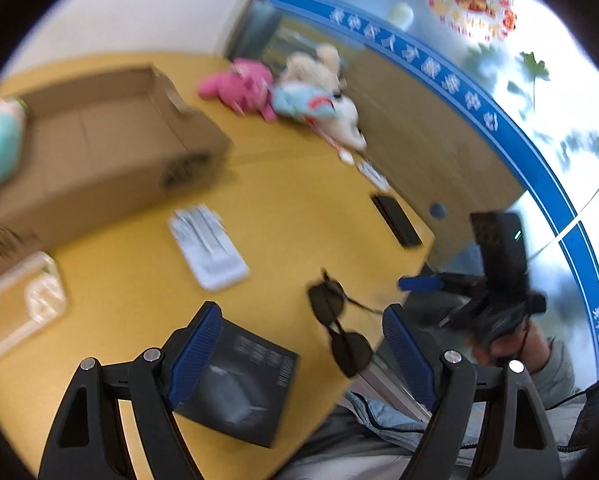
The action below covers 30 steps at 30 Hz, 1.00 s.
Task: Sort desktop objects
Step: 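Move both tools back toward the black charger box on the table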
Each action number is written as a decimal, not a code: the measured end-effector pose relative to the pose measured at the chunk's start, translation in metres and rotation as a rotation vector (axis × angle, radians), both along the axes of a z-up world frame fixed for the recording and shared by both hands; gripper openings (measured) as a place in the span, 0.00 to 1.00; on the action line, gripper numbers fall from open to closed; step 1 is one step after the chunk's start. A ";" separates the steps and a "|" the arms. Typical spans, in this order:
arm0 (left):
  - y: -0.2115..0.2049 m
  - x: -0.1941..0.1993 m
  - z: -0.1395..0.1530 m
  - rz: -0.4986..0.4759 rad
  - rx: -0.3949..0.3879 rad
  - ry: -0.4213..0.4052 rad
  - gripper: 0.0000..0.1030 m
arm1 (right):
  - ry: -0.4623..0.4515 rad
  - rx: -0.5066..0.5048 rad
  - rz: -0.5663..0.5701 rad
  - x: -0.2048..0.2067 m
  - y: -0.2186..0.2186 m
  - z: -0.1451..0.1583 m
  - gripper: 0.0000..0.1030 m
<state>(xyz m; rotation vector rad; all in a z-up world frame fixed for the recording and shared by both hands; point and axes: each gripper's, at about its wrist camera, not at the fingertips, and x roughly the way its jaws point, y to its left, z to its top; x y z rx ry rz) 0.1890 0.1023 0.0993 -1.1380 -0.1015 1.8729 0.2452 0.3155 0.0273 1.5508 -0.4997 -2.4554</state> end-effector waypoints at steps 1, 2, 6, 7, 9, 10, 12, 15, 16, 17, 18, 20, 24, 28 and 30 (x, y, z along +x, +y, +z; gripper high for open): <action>0.011 0.003 -0.009 -0.014 -0.009 -0.028 0.81 | -0.023 0.029 -0.006 0.007 0.000 -0.011 1.00; 0.019 0.004 -0.015 -0.025 -0.014 -0.052 0.81 | -0.029 0.041 -0.012 0.011 0.001 -0.017 1.00; 0.049 0.007 -0.039 -0.063 -0.045 -0.161 0.81 | -0.038 0.039 -0.046 0.020 0.004 -0.038 1.00; 0.057 0.007 -0.045 -0.070 -0.043 -0.185 0.81 | -0.043 0.050 -0.051 0.020 0.004 -0.043 1.00; 0.074 0.005 -0.057 -0.091 -0.057 -0.223 0.81 | -0.055 0.097 -0.063 0.017 0.004 -0.051 1.00; 0.077 0.004 -0.062 -0.092 -0.066 -0.231 0.81 | -0.056 0.123 -0.068 0.017 0.004 -0.053 1.00; 0.088 0.003 -0.070 -0.096 -0.079 -0.253 0.81 | -0.033 0.146 -0.073 0.019 0.008 -0.052 1.00; 0.104 0.004 -0.079 -0.120 -0.103 -0.275 0.81 | -0.002 0.167 -0.063 0.018 0.012 -0.050 1.00; 0.107 0.004 -0.083 -0.133 -0.097 -0.285 0.81 | -0.014 0.170 -0.062 0.016 0.014 -0.054 1.00; 0.114 0.004 -0.087 -0.150 -0.089 -0.309 0.81 | -0.041 0.146 -0.059 0.014 0.018 -0.062 1.00; 0.116 0.004 -0.091 -0.153 -0.092 -0.325 0.81 | -0.056 0.114 -0.058 0.013 0.019 -0.066 1.00; 0.122 0.005 -0.094 -0.143 -0.120 -0.305 0.81 | -0.082 0.011 -0.068 0.014 0.023 -0.077 1.00; 0.130 0.001 -0.098 -0.140 -0.138 -0.304 0.81 | -0.085 -0.056 -0.074 0.017 0.021 -0.081 1.00; 0.134 -0.001 -0.100 -0.147 -0.158 -0.307 0.81 | -0.106 -0.133 -0.064 0.013 0.013 -0.080 1.00; 0.133 -0.002 -0.100 -0.154 -0.166 -0.313 0.81 | -0.111 -0.165 -0.044 0.009 0.006 -0.080 1.00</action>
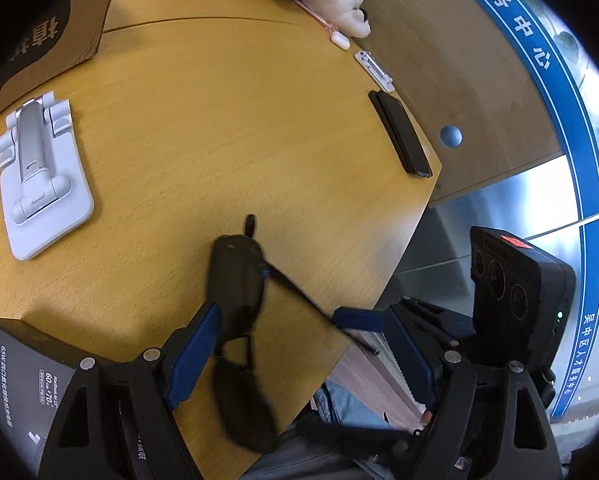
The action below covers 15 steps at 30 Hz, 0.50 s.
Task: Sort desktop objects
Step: 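Move both tools back toward the black charger box on the table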
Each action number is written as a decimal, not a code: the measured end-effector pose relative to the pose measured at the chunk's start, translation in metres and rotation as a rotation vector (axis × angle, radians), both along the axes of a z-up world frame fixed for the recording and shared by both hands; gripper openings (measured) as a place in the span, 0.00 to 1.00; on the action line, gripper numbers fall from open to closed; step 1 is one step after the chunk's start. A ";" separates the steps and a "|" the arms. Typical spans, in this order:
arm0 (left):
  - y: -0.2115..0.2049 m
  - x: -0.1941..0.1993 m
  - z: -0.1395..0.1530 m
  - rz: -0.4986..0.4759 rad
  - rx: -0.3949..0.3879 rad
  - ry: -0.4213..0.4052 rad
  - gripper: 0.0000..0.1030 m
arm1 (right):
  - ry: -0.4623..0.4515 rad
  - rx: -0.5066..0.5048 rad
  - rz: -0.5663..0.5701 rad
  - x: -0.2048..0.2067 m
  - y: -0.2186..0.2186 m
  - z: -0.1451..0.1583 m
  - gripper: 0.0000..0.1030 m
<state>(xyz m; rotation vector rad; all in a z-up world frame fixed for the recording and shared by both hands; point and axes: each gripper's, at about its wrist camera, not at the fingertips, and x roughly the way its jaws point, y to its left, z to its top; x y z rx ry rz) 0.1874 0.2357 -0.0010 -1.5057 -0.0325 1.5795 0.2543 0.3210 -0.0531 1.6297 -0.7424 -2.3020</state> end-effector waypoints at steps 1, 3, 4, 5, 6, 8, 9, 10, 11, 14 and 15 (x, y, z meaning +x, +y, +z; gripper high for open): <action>-0.002 0.000 0.000 -0.006 0.007 -0.008 0.81 | -0.003 -0.007 0.004 -0.002 -0.003 0.000 1.00; -0.006 -0.003 0.000 -0.007 0.025 -0.024 0.81 | -0.002 -0.019 0.011 -0.006 -0.009 0.000 1.00; -0.010 -0.005 -0.001 -0.001 0.029 -0.027 0.81 | 0.002 -0.027 0.014 -0.009 -0.013 0.000 1.00; -0.013 -0.007 -0.001 0.006 0.030 -0.027 0.81 | 0.005 -0.036 0.015 -0.012 -0.015 0.000 1.00; -0.018 -0.009 -0.001 0.012 0.031 -0.022 0.81 | 0.007 -0.042 0.012 -0.014 -0.016 0.000 1.00; -0.031 -0.013 -0.002 0.029 0.034 -0.009 0.81 | 0.010 -0.048 0.001 -0.018 -0.016 0.001 1.00; -0.036 -0.014 -0.002 0.035 0.036 -0.002 0.81 | 0.012 -0.052 -0.005 -0.021 -0.016 0.001 1.00; -0.045 -0.016 -0.001 0.040 0.052 0.004 0.81 | 0.011 -0.056 -0.012 -0.024 -0.015 0.001 1.00; -0.050 -0.017 -0.001 0.045 0.058 0.002 0.81 | 0.007 -0.066 -0.022 -0.028 -0.016 0.001 1.00; -0.067 -0.022 0.000 0.070 0.048 0.023 0.81 | 0.000 -0.093 -0.028 -0.040 -0.023 0.000 1.00; -0.075 -0.025 0.000 0.084 0.051 0.026 0.81 | 0.001 -0.081 -0.022 -0.044 -0.027 0.000 1.00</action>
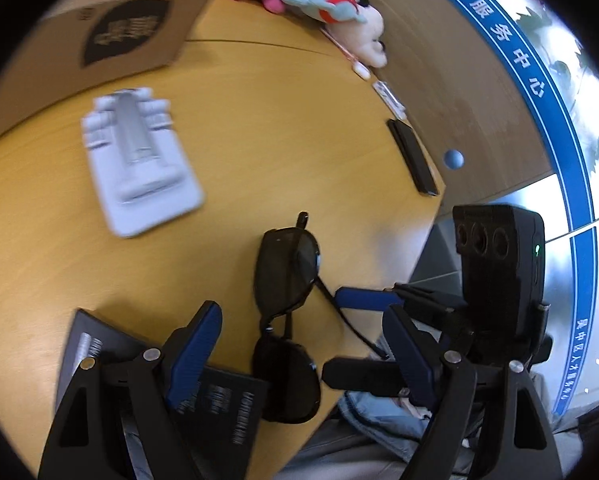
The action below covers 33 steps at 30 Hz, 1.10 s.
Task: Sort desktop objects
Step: 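Move both tools back toward the black charger box on the table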
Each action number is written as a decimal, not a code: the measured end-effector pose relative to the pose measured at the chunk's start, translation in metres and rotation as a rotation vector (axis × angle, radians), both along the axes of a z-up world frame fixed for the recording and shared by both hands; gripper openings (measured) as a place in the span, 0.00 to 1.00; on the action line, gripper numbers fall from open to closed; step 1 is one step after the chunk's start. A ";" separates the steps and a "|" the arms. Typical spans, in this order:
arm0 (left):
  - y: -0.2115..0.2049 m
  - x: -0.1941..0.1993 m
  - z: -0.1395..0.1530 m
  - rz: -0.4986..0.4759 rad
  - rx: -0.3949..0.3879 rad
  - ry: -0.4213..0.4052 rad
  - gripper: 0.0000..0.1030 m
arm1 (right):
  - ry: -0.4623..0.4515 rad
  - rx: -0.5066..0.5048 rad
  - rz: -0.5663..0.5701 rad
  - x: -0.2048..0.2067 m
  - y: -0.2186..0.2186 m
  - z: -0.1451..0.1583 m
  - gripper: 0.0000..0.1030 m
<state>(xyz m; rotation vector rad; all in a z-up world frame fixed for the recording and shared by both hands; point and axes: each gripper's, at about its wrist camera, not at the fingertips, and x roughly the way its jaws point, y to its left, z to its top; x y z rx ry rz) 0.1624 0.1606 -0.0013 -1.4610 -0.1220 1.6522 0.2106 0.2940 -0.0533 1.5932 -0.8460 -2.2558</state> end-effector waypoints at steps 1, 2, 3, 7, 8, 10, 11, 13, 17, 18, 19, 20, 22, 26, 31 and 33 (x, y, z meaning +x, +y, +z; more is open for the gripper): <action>-0.004 -0.002 0.000 0.005 0.001 0.005 0.81 | 0.003 0.024 0.008 -0.004 -0.007 0.000 1.00; -0.012 -0.003 0.000 0.018 -0.007 0.016 0.81 | 0.008 0.046 0.019 -0.009 -0.015 0.001 1.00; -0.018 -0.005 0.001 0.028 -0.013 0.022 0.81 | 0.013 0.062 0.033 -0.014 -0.022 0.001 1.00; -0.050 -0.013 0.000 0.074 -0.034 0.044 0.81 | 0.023 0.174 0.072 -0.031 -0.049 0.003 1.00; -0.062 -0.016 0.001 0.092 -0.035 0.042 0.81 | 0.028 0.198 0.081 -0.033 -0.053 0.003 1.00; -0.082 -0.022 0.001 0.134 -0.039 0.041 0.81 | 0.048 0.294 0.123 -0.040 -0.069 0.003 1.00; -0.091 -0.025 0.001 0.155 -0.040 0.040 0.81 | 0.056 0.354 0.150 -0.042 -0.078 0.003 0.98; -0.103 -0.028 0.000 0.184 -0.037 0.040 0.81 | 0.064 0.437 0.200 -0.045 -0.091 0.003 0.94; -0.118 -0.030 -0.004 0.225 -0.016 0.031 0.81 | 0.094 0.509 0.302 -0.042 -0.105 0.004 0.75; -0.118 -0.031 -0.005 0.229 -0.012 0.029 0.81 | 0.100 0.515 0.318 -0.042 -0.106 0.006 0.70; -0.116 -0.030 -0.005 0.232 -0.007 0.026 0.81 | 0.104 0.516 0.326 -0.043 -0.105 0.008 0.57; -0.114 -0.030 -0.005 0.234 -0.001 0.023 0.81 | 0.106 0.516 0.334 -0.045 -0.102 0.009 0.46; -0.113 -0.030 -0.004 0.232 0.007 0.022 0.81 | 0.105 0.506 0.344 -0.050 -0.098 0.010 0.37; -0.115 -0.031 0.001 0.229 0.037 0.028 0.81 | 0.118 0.517 0.388 -0.059 -0.091 0.010 0.32; -0.128 -0.027 0.012 0.254 0.055 0.048 0.81 | 0.131 0.532 0.424 -0.070 -0.077 0.010 0.30; -0.140 -0.022 0.015 0.274 0.047 0.051 0.81 | 0.123 0.528 0.418 -0.072 -0.070 0.012 0.33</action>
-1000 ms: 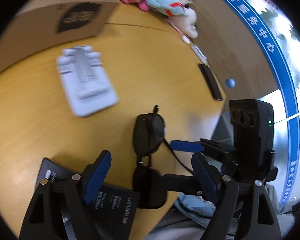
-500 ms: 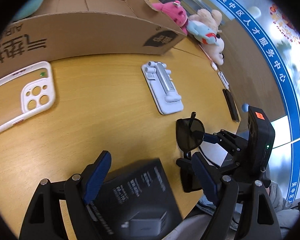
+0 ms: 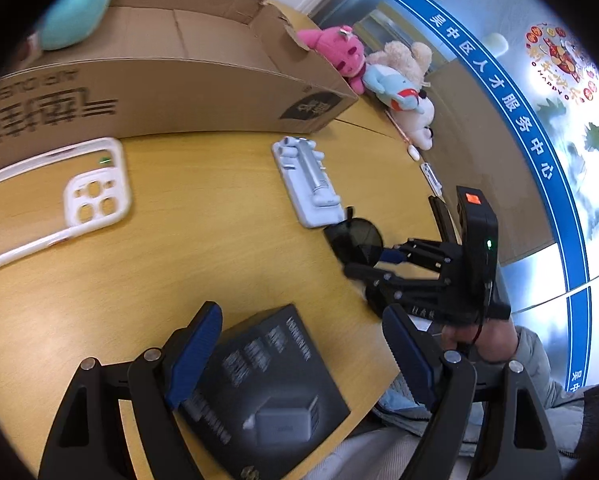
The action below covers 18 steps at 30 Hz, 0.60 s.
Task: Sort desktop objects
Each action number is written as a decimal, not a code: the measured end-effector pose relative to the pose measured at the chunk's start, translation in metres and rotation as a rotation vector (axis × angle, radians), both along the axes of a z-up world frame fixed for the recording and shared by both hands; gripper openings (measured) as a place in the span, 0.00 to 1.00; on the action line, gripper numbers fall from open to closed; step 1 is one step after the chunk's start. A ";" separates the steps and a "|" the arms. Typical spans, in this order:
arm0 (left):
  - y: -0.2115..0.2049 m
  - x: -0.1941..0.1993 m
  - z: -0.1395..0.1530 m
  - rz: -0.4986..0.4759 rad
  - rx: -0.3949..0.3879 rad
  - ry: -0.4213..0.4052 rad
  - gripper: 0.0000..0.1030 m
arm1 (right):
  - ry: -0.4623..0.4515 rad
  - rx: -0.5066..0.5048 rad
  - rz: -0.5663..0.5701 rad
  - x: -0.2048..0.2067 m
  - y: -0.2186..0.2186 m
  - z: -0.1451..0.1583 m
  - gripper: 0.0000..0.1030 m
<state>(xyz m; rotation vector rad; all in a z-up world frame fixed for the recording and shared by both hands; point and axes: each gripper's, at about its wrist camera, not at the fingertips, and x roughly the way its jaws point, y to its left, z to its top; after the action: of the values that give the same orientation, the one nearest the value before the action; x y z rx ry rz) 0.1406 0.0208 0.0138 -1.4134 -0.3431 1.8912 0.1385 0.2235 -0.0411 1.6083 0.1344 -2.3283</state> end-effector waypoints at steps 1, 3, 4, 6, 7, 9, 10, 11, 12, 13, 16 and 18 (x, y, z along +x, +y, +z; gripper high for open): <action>-0.006 0.003 0.000 0.009 -0.004 -0.002 0.81 | 0.005 -0.016 -0.006 0.001 0.003 0.004 0.33; -0.020 0.010 0.000 0.037 -0.006 -0.015 0.81 | 0.036 -0.094 -0.006 0.010 0.005 0.020 0.51; -0.029 0.015 -0.003 0.058 -0.001 -0.030 0.81 | 0.058 -0.117 -0.001 0.014 0.002 0.027 0.68; -0.042 0.022 -0.005 0.084 0.010 -0.050 0.81 | 0.113 -0.153 0.032 0.025 -0.006 0.043 0.81; -0.045 0.025 -0.008 0.093 0.013 -0.063 0.81 | 0.131 -0.172 0.065 0.031 -0.013 0.050 0.81; -0.048 0.031 -0.014 0.103 0.013 -0.088 0.81 | 0.139 -0.202 0.122 0.038 -0.024 0.054 0.81; -0.048 0.032 -0.017 0.105 0.014 -0.097 0.81 | 0.135 -0.207 0.142 0.040 -0.030 0.052 0.81; -0.048 0.033 -0.019 0.105 0.014 -0.104 0.81 | 0.124 -0.211 0.154 0.038 -0.039 0.049 0.81; -0.048 0.034 -0.021 0.105 0.014 -0.108 0.81 | 0.100 -0.230 0.162 0.036 -0.047 0.044 0.81; -0.046 0.034 -0.023 0.108 0.012 -0.114 0.81 | 0.071 -0.277 0.165 0.040 -0.050 0.039 0.81; -0.042 0.033 -0.035 0.120 -0.001 -0.154 0.81 | -0.002 -0.395 0.226 0.049 -0.065 0.030 0.81; -0.043 0.031 -0.044 0.129 -0.014 -0.181 0.79 | -0.022 -0.402 0.277 0.058 -0.077 0.025 0.81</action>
<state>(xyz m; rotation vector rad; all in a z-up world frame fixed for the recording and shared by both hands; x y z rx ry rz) 0.1717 -0.0226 -0.0304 -1.6104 -0.5205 1.8748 0.1960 0.1462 -0.0165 1.3223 -0.1042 -1.9735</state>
